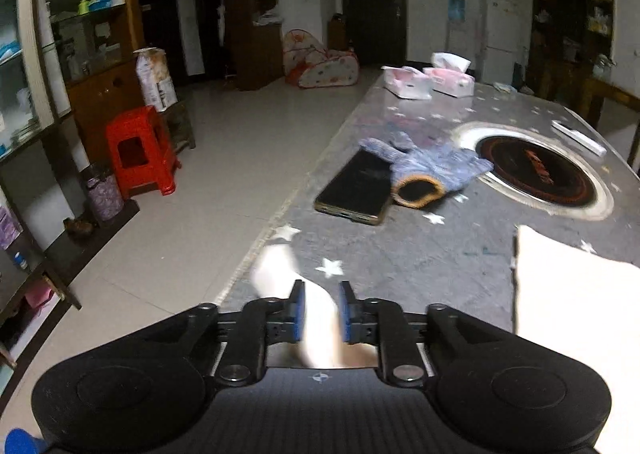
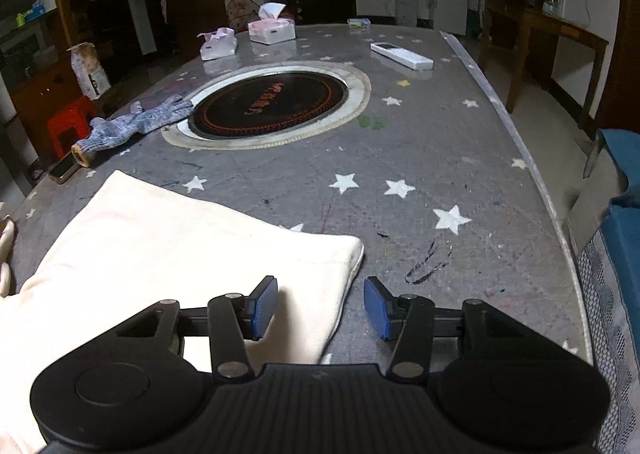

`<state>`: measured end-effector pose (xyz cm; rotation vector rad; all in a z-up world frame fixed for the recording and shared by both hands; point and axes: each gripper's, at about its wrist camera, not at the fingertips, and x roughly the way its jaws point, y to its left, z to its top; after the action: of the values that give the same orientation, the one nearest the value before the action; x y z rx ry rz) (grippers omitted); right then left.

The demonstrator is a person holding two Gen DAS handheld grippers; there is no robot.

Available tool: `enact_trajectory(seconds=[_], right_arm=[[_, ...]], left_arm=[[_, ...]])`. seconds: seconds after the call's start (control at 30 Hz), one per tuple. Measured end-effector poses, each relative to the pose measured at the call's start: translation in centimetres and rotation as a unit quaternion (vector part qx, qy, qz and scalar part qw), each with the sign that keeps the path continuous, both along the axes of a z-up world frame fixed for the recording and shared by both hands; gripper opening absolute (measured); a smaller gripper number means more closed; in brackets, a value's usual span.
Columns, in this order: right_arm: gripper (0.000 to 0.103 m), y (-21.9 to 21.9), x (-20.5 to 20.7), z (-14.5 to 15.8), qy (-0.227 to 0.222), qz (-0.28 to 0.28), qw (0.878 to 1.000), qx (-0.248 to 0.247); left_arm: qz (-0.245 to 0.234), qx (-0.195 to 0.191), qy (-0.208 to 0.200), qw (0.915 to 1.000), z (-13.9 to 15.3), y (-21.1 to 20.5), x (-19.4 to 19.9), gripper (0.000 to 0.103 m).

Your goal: Fold clothes

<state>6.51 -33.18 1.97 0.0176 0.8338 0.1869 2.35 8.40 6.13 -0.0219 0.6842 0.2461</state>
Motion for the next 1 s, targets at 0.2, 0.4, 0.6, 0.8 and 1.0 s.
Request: enact_trajectory(seconds=[0.2, 0.4, 0.6, 0.8, 1.0], right_arm=[[0.022, -0.1, 0.9, -0.6, 0.003, -0.010, 1.000, -0.001], [0.006, 0.6, 3.0, -0.7, -0.005, -0.010, 1.000, -0.007], [0.006, 1.9, 6.7, -0.9, -0.012, 0.001, 1.000, -0.016], [0.020, 1.5, 7.3, 0.5, 0.001, 0.024, 0.999, -0.027], [0.040, -1.5, 0.3, 3.0, -0.001, 0.046, 0.998, -0.034]], left_arm=[[-0.060, -0.009, -0.003, 0.9982, 0.0, -3.0, 0.2, 0.031], [-0.169, -0.069, 0.018, 0.9830, -1.2, -7.3, 1.8, 0.031], [-0.217, -0.044, 0.036, 0.9746, -3.4, -10.5, 3.8, 0.031], [-0.225, -0.036, 0.041, 0.9729, -3.8, -11.0, 3.6, 0.031], [-0.269, -0.058, 0.039, 0.9605, -2.9, -11.9, -0.2, 0.035]])
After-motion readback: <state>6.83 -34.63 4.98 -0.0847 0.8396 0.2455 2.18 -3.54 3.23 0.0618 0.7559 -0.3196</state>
